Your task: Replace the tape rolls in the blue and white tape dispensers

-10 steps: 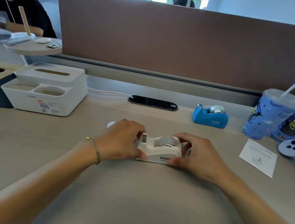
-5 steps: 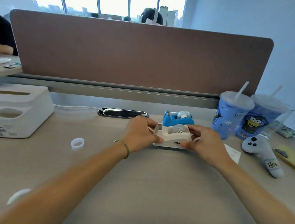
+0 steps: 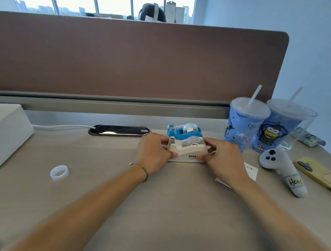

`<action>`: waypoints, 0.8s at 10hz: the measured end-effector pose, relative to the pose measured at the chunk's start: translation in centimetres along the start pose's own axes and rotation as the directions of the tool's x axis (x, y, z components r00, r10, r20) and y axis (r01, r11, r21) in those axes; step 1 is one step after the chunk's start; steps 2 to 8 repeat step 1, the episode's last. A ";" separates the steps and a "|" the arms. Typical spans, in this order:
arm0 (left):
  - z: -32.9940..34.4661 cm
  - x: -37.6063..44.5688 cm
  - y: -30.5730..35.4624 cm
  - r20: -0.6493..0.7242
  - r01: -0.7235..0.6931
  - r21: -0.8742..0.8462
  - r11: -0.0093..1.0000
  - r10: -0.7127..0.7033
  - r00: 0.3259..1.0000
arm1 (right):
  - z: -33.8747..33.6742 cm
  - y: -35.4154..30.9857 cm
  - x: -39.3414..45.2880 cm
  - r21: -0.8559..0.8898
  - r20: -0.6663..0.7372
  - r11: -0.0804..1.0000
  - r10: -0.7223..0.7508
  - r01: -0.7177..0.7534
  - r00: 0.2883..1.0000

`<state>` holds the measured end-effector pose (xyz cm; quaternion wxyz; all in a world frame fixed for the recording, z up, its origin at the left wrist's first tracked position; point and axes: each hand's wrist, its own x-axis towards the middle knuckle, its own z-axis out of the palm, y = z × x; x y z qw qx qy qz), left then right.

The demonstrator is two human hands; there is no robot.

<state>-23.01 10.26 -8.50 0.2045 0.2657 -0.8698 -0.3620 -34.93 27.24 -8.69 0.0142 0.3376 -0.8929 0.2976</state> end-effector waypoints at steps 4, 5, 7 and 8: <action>0.0 -0.2 0.1 0.026 0.038 -0.001 0.999 -0.038 0.999 | 0.4 0.0 0.2 -0.011 -0.024 0.999 0.032 -0.032 0.999; 0.0 -0.2 0.1 0.026 0.038 -0.001 0.999 -0.038 0.999 | 0.4 0.0 0.2 -0.011 -0.024 0.999 0.032 -0.032 0.999; 0.0 -0.2 0.1 0.026 0.038 -0.001 0.999 -0.038 0.999 | 0.4 0.0 0.2 -0.011 -0.024 0.999 0.032 -0.032 0.999; 0.0 -0.2 0.1 0.026 0.038 -0.001 0.999 -0.038 0.999 | 0.4 0.0 0.2 -0.011 -0.024 0.999 0.032 -0.032 0.999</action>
